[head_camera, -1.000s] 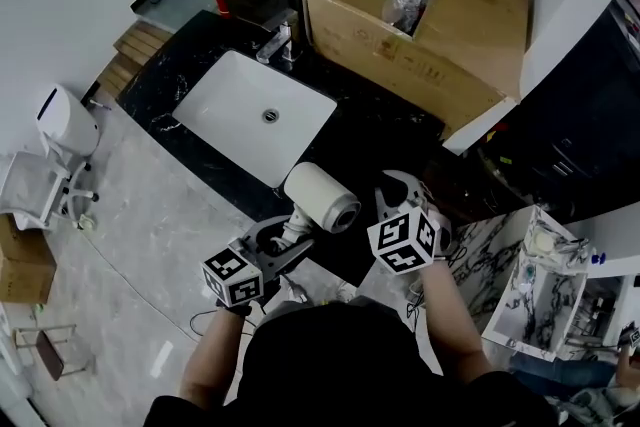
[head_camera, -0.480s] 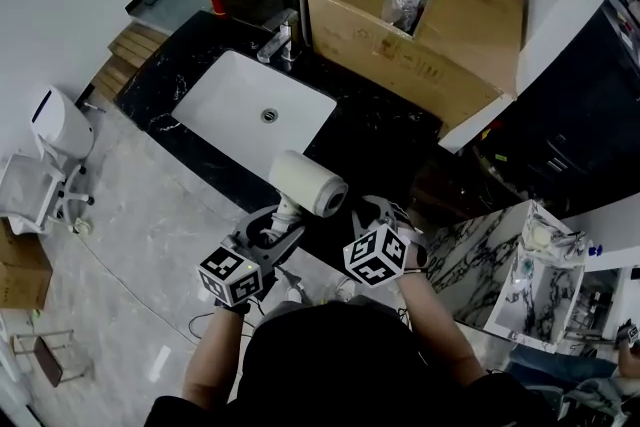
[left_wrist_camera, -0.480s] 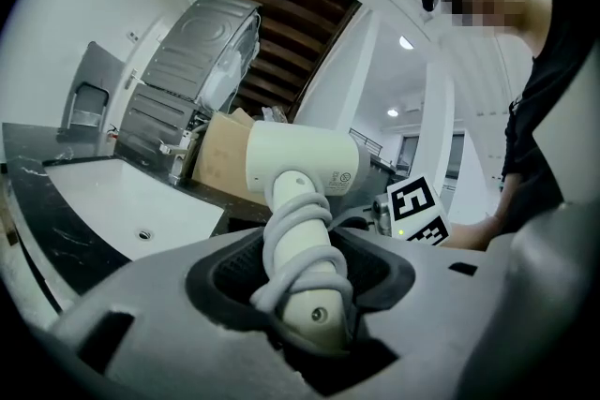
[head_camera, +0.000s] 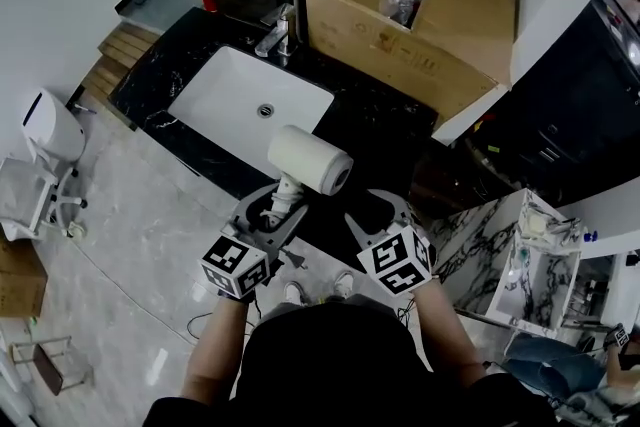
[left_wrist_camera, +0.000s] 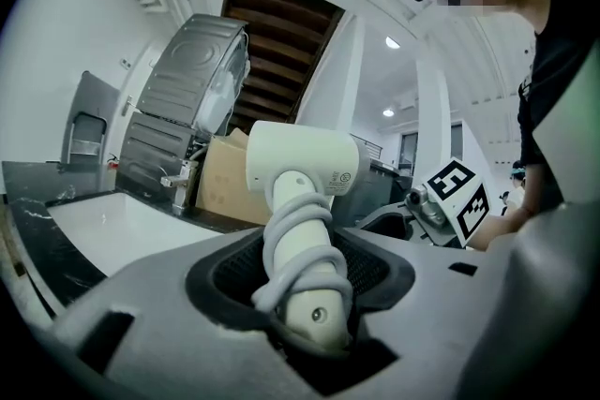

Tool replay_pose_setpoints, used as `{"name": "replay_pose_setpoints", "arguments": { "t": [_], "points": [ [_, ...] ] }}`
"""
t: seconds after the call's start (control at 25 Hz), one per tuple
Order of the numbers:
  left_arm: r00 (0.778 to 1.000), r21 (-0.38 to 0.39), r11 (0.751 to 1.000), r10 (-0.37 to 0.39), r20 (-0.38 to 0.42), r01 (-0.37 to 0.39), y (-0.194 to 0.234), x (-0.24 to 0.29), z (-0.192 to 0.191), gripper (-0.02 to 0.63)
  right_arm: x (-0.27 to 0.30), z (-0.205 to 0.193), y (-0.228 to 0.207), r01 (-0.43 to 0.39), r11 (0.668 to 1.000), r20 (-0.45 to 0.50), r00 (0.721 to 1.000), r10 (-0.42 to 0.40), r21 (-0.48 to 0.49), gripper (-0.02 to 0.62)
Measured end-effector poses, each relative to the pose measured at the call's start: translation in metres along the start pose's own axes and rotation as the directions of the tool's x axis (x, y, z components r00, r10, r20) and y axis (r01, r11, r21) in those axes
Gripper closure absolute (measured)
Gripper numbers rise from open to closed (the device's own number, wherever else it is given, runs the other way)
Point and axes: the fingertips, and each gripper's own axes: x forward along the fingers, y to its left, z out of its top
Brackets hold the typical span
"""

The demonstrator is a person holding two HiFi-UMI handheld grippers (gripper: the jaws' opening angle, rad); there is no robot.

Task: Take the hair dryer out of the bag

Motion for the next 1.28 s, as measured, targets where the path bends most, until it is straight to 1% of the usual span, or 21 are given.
{"name": "replay_pose_setpoints", "arguments": {
  "t": [0.04,0.12,0.2,0.24,0.28,0.36,0.48,0.56,0.68,0.8,0.92,1.04,1.16,1.28],
  "points": [
    [1.0,-0.002,1.0,0.006,0.009,-0.006,0.002,-0.001,0.003,0.382,-0.003,0.005,0.0,-0.007,0.999,0.031,0.999,0.006,0.035,0.39],
    [1.0,-0.007,1.0,0.018,0.023,-0.018,0.006,-0.005,0.007,0.382,-0.008,0.013,0.001,-0.047,0.992,0.096,0.995,0.036,0.119,0.397],
    [0.999,-0.009,1.0,0.03,0.035,-0.03,0.01,-0.01,0.011,0.382,-0.013,0.017,-0.003,-0.055,0.984,0.143,0.989,0.031,0.167,0.407],
    [0.998,-0.009,0.999,0.038,0.041,-0.037,0.012,-0.013,0.013,0.382,-0.016,0.018,-0.007,-0.041,0.984,0.157,0.987,0.013,0.175,0.432],
    [0.998,-0.008,0.999,0.046,0.048,-0.045,0.014,-0.016,0.015,0.382,-0.02,0.018,-0.011,-0.023,0.983,0.166,0.986,-0.008,0.18,0.473],
    [0.996,-0.005,0.998,0.065,0.062,-0.065,0.02,-0.023,0.019,0.382,-0.027,0.017,-0.02,0.015,0.982,0.169,0.985,-0.047,0.188,0.574],
    [0.99,-0.01,0.994,0.106,0.09,-0.105,0.03,-0.034,0.024,0.382,-0.034,0.014,-0.035,0.078,0.976,0.162,0.981,-0.112,0.204,0.582],
    [0.985,-0.016,0.991,0.133,0.11,-0.132,0.035,-0.042,0.029,0.382,-0.042,0.012,-0.049,0.13,0.965,0.175,0.97,-0.172,0.228,0.583],
    [0.979,-0.028,0.987,0.159,0.129,-0.157,0.041,-0.053,0.031,0.382,-0.062,0.015,-0.071,0.2,0.935,0.22,0.937,-0.27,0.295,0.583],
    [0.974,-0.041,0.984,0.18,0.135,-0.176,0.047,-0.063,0.03,0.382,-0.086,0.017,-0.091,0.263,0.89,0.267,0.888,-0.374,0.373,0.583],
    [0.965,-0.069,0.976,0.215,0.152,-0.206,0.048,-0.075,0.033,0.382,-0.11,0.013,-0.106,0.309,0.843,0.285,0.842,-0.458,0.439,0.583],
    [0.952,-0.073,0.968,0.249,0.176,-0.24,0.045,-0.087,0.039,0.382,-0.128,0.006,-0.114,0.342,0.81,0.288,0.81,-0.511,0.476,0.583],
    [0.941,-0.077,0.962,0.271,0.202,-0.261,0.043,-0.096,0.045,0.382,-0.141,0.0,-0.119,0.361,0.791,0.289,0.79,-0.541,0.494,0.583],
    [0.935,-0.081,0.961,0.276,0.223,-0.264,0.04,-0.1,0.052,0.382,-0.153,-0.001,-0.124,0.377,0.779,0.294,0.772,-0.564,0.502,0.583]
  ]
}}
